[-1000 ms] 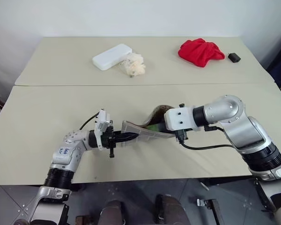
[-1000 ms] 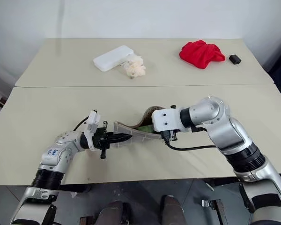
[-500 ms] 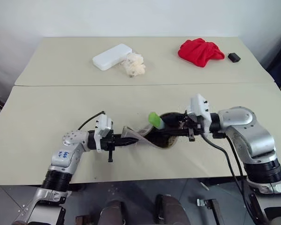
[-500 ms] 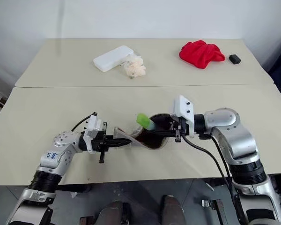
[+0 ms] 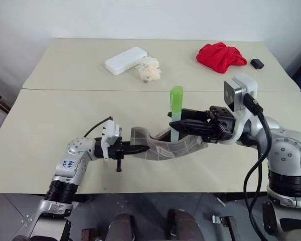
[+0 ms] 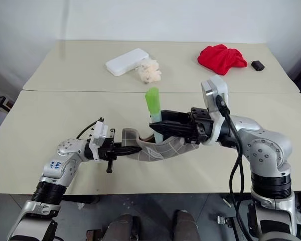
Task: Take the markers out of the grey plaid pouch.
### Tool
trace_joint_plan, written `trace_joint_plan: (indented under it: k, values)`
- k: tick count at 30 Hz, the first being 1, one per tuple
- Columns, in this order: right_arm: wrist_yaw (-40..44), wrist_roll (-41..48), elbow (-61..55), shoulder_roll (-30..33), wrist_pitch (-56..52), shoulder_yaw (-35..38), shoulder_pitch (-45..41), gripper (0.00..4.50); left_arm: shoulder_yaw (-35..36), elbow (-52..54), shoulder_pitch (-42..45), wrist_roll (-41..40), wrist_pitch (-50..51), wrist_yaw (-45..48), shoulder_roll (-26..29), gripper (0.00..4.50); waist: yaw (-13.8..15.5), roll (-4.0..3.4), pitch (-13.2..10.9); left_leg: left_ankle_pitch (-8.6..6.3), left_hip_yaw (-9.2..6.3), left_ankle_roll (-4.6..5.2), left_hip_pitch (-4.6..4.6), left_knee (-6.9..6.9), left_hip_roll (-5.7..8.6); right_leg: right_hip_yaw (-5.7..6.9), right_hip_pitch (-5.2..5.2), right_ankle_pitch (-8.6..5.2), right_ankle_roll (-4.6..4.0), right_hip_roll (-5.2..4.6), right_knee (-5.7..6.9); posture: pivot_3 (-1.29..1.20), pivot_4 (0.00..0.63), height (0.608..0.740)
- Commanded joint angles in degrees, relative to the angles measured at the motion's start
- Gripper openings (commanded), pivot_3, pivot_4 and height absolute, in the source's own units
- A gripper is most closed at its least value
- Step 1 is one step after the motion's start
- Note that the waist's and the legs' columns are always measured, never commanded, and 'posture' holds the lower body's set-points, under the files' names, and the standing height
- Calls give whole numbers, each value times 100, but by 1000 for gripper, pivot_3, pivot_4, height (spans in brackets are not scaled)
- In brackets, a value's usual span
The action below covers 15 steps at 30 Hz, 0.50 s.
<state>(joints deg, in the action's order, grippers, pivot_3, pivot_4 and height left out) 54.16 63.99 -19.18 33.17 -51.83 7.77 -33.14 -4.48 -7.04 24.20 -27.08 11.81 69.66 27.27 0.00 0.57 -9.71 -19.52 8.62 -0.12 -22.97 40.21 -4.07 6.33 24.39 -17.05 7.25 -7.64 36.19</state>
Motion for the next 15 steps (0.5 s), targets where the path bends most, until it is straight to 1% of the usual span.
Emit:
trace_joint_plan:
  k: [1, 5, 10, 15]
  values:
    - [71, 374, -52, 178, 49, 467, 14, 1207, 26, -84, -150, 194, 26, -80, 137, 0, 3, 0, 0, 0, 1, 0, 0, 0, 0, 0, 0, 0, 0, 0, 0, 0, 150, 740]
    - [-163, 421, 36, 218, 5, 520, 177, 1206, 27, -65, -174, 210, 15, -89, 162, 0, 4, 0, 0, 0, 0, 0, 0, 0, 0, 0, 0, 0, 0, 0, 0, 0, 150, 740]
    - [-544, 780, 67, 110, -140, 552, 361, 1206, 38, -98, -150, 223, -4, -79, 181, 0, 1, 0, 0, 0, 0, 0, 0, -1, 0, 0, 0, 0, 0, 0, 0, 0, 150, 740]
    - [-762, 499, 34, 19, 49, 434, 589, 1206, 32, -115, -117, 234, -13, -53, 220, 0, 2, 0, 0, 0, 1, 0, 0, -1, 0, 0, 0, 0, 0, 0, -1, 0, 150, 740]
